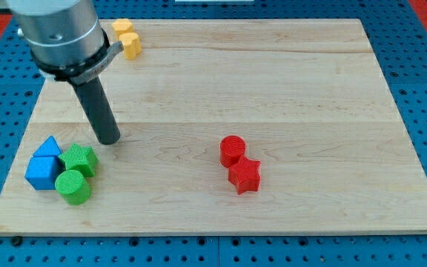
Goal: Move your arm towards the right side of the red star
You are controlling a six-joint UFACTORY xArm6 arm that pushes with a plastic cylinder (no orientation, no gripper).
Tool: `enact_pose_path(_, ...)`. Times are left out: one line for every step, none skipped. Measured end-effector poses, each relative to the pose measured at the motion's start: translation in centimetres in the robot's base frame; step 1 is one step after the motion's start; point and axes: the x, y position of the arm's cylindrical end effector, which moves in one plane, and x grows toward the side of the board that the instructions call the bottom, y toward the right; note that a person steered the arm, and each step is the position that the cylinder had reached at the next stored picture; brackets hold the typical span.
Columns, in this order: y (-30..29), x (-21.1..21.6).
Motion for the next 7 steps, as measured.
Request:
enact_pose_path(-3.4, -0.2)
enact_pose_path(-4.3, -0.2)
enact_pose_path(-4.3, -0.2)
enact_pose_path(-4.2, -0.7)
enact_pose_path(0.5, -2.7)
enact_pose_path(6.7, -4.4)
enact_pose_path(13.6, -4.8)
